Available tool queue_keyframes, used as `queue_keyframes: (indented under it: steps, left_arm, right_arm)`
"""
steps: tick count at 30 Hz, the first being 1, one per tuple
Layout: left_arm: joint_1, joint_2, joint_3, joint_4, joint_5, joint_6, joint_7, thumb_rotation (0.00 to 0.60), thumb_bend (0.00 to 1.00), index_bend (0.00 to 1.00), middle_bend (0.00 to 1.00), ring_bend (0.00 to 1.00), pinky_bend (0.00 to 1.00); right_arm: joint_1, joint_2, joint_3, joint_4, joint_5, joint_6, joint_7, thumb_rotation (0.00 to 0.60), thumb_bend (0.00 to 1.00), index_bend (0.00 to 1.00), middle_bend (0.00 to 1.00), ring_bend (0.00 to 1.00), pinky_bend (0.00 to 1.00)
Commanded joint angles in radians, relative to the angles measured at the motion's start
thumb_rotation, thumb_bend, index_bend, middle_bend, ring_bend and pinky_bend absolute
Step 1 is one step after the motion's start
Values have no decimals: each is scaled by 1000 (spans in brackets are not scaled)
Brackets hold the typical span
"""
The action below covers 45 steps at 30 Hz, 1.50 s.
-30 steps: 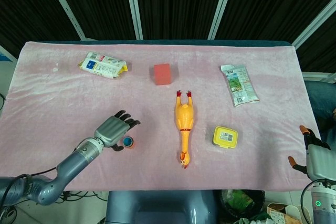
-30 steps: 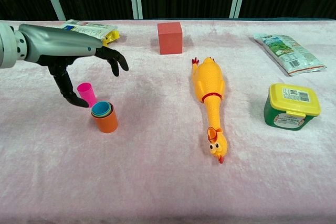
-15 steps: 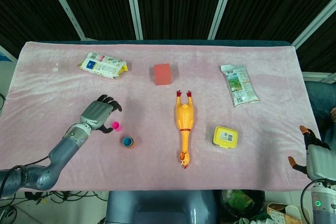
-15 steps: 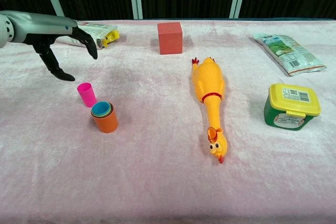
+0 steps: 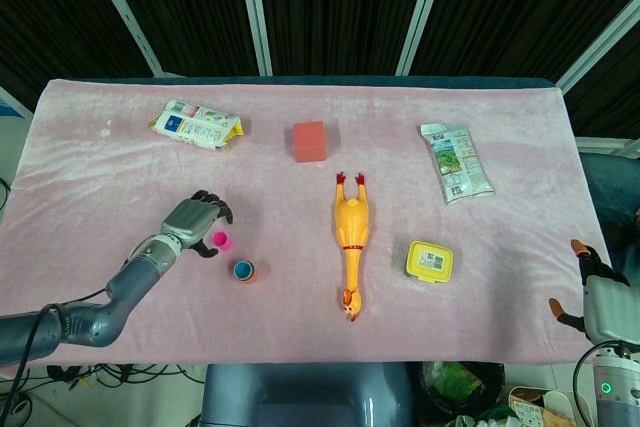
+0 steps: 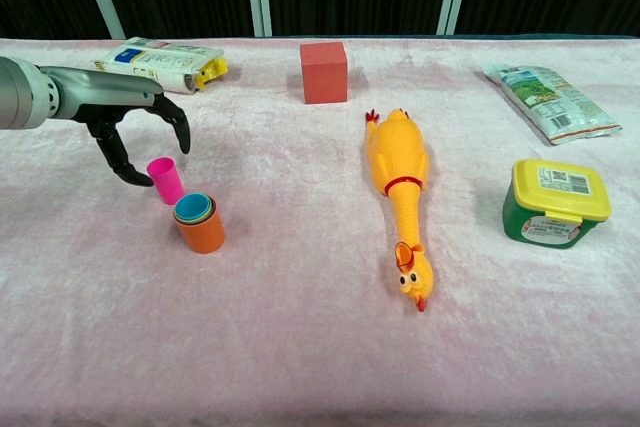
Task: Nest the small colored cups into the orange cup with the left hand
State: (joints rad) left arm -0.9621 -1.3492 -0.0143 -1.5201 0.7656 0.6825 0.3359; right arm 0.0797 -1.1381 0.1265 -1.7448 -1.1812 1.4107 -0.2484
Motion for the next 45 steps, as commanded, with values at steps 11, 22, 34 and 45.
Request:
queue_keyframes:
  steps: [11, 22, 34, 45]
  left_arm:
    - [-19, -22, 19, 25, -37, -6, 30, 600, 283, 421, 248, 79, 50]
    - [-28, -25, 32, 20, -59, 3, 52, 600, 343, 487, 277, 91, 51]
    - [-4, 80, 8, -149, 28, 79, 30, 600, 372, 505, 276, 91, 50]
    - [43, 199, 36, -404, 223, 169, 65, 600, 371, 500, 275, 91, 50]
  right_arm:
    - [1, 0, 1, -1, 5, -2, 1, 600, 174, 110, 125, 252, 256]
    - [1, 1, 1, -4, 11, -5, 5, 600, 178, 109, 125, 252, 256]
    - [1, 1, 2, -5, 14, -5, 5, 600, 181, 107, 126, 252, 256]
    - [1, 1, 0, -7, 11, -2, -1, 600, 181, 103, 126, 253, 256]
